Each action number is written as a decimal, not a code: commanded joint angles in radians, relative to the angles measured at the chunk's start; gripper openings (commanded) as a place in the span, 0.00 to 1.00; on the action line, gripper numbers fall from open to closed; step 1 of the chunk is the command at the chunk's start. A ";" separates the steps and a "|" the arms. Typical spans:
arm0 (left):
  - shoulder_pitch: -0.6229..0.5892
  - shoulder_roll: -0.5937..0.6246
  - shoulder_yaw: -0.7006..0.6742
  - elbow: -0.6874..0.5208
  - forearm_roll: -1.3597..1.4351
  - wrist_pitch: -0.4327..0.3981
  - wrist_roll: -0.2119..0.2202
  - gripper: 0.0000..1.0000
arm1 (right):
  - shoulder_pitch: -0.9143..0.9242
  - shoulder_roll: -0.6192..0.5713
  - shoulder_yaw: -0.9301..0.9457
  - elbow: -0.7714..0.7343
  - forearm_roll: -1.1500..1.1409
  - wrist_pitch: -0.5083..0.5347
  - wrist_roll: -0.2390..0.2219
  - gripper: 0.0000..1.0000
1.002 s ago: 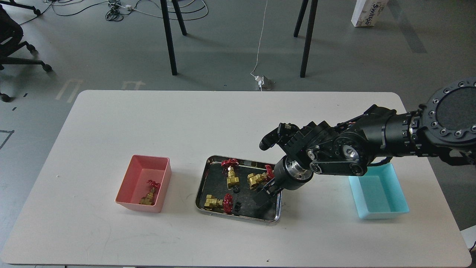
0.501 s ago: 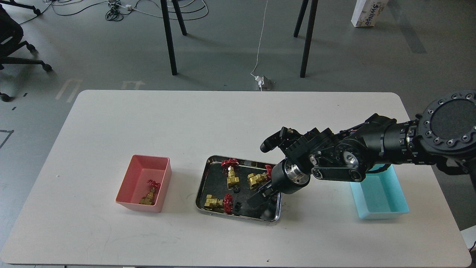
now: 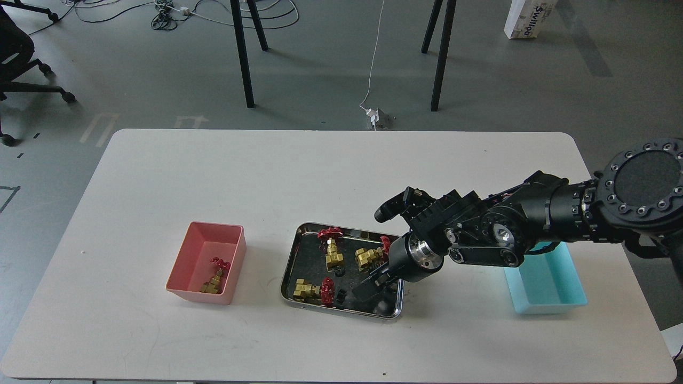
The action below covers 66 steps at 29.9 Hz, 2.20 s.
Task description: Place valve in pink box and gear in blue box
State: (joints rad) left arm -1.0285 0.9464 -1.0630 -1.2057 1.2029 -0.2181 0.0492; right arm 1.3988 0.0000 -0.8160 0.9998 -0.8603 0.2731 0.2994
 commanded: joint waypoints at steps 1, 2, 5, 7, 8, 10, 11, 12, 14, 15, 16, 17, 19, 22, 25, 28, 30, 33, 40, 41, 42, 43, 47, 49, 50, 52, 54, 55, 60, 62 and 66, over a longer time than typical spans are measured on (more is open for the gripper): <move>0.001 -0.005 0.000 0.000 0.000 0.002 0.001 0.94 | -0.010 0.000 0.000 0.000 0.000 -0.011 0.003 0.87; -0.001 -0.006 0.000 0.000 0.000 0.002 0.001 0.94 | -0.011 0.000 0.000 0.000 0.001 -0.011 0.004 0.87; -0.001 -0.008 0.000 0.000 0.000 0.002 0.001 0.94 | -0.014 0.000 0.000 -0.001 0.003 -0.011 0.012 0.87; -0.001 -0.008 0.000 0.000 0.000 0.002 0.001 0.94 | -0.020 0.000 0.000 -0.001 0.003 -0.011 0.015 0.86; -0.001 -0.008 -0.002 0.000 0.000 0.003 0.001 0.94 | -0.026 0.000 0.001 -0.003 0.003 -0.014 0.018 0.85; -0.001 -0.008 -0.002 0.000 0.000 0.003 0.001 0.94 | -0.035 0.000 0.003 -0.003 0.001 -0.026 0.021 0.83; -0.001 -0.008 -0.002 0.000 0.000 0.003 0.001 0.94 | -0.040 0.000 0.003 -0.003 0.001 -0.035 0.024 0.82; -0.001 -0.009 -0.002 0.000 0.000 0.003 0.001 0.94 | -0.044 0.000 0.003 -0.003 0.001 -0.044 0.027 0.82; -0.001 -0.009 -0.003 0.000 0.000 0.003 0.001 0.94 | -0.053 0.000 0.003 -0.004 0.001 -0.054 0.032 0.82; -0.001 -0.009 -0.003 0.000 0.000 0.003 0.001 0.94 | -0.056 0.000 0.003 -0.004 0.001 -0.055 0.032 0.82; -0.001 -0.009 -0.003 0.000 0.000 0.003 0.001 0.94 | -0.060 0.000 0.003 -0.004 0.001 -0.057 0.032 0.82; -0.001 -0.011 -0.003 0.000 0.000 0.003 0.001 0.94 | -0.061 0.000 0.003 -0.006 0.000 -0.057 0.032 0.82; -0.001 -0.011 -0.003 0.000 0.000 0.005 0.001 0.94 | -0.063 0.000 0.000 -0.006 -0.002 -0.057 0.032 0.82; -0.001 -0.015 -0.003 0.000 0.000 0.005 0.001 0.94 | -0.057 0.000 -0.003 -0.006 -0.010 -0.057 0.030 0.82; -0.001 -0.018 -0.005 0.000 0.000 0.005 0.001 0.94 | -0.034 0.000 -0.009 -0.003 -0.025 -0.054 0.018 0.83; -0.001 -0.018 -0.005 0.000 0.000 0.005 0.001 0.94 | -0.011 0.000 -0.012 -0.001 -0.066 -0.054 0.015 0.83; -0.001 -0.018 -0.005 0.000 0.000 0.005 0.001 0.94 | -0.009 0.000 -0.012 -0.004 -0.079 -0.054 0.012 0.83; -0.001 -0.018 -0.006 0.000 0.000 0.005 0.001 0.94 | -0.009 0.000 -0.009 -0.016 -0.074 -0.054 -0.008 0.83; -0.001 -0.021 -0.006 0.000 0.000 0.005 0.001 0.94 | -0.018 0.000 -0.008 -0.029 -0.079 -0.052 -0.009 0.84; -0.001 -0.021 -0.006 0.000 0.000 0.005 0.001 0.94 | -0.020 0.000 -0.008 -0.032 -0.079 -0.054 -0.009 0.84; -0.001 -0.020 -0.006 0.000 0.000 0.005 0.001 0.94 | -0.023 0.000 -0.006 -0.032 -0.076 -0.054 -0.008 0.84; -0.001 -0.020 -0.006 0.000 0.000 0.005 0.001 0.94 | -0.024 0.000 -0.006 -0.032 -0.072 -0.054 -0.006 0.85; -0.001 -0.020 -0.006 0.000 0.000 0.005 0.001 0.94 | -0.030 0.000 -0.006 -0.032 -0.071 -0.049 0.001 0.86; -0.001 -0.020 -0.006 0.000 0.000 0.005 0.001 0.94 | -0.034 0.000 -0.006 -0.029 -0.071 -0.049 0.003 0.86; -0.001 -0.020 -0.006 0.000 0.000 0.005 0.001 0.94 | -0.034 0.000 -0.005 -0.029 -0.071 -0.049 0.004 0.86; -0.001 -0.020 -0.006 0.000 0.000 0.003 0.001 0.94 | -0.034 0.000 -0.003 -0.029 -0.071 -0.049 0.007 0.85; -0.001 -0.020 -0.006 0.000 0.000 0.003 0.001 0.94 | -0.032 0.000 -0.003 -0.027 -0.071 -0.049 0.009 0.85; -0.001 -0.020 -0.006 0.000 0.000 0.005 0.001 0.94 | -0.030 0.000 -0.003 -0.024 -0.071 -0.049 0.009 0.85; -0.002 -0.020 -0.008 0.000 0.000 0.005 0.001 0.94 | -0.027 0.000 -0.002 -0.020 -0.068 -0.045 0.009 0.84; -0.002 -0.020 -0.008 0.000 0.000 0.003 0.001 0.94 | -0.027 0.000 -0.002 -0.017 -0.068 -0.041 0.009 0.84; -0.002 -0.018 -0.008 0.000 -0.002 0.005 0.001 0.94 | -0.032 0.000 -0.003 -0.015 -0.069 -0.041 0.009 0.84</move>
State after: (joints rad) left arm -1.0309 0.9273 -1.0706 -1.2057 1.2014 -0.2139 0.0506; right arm 1.3717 0.0000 -0.8176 0.9837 -0.9285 0.2312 0.3084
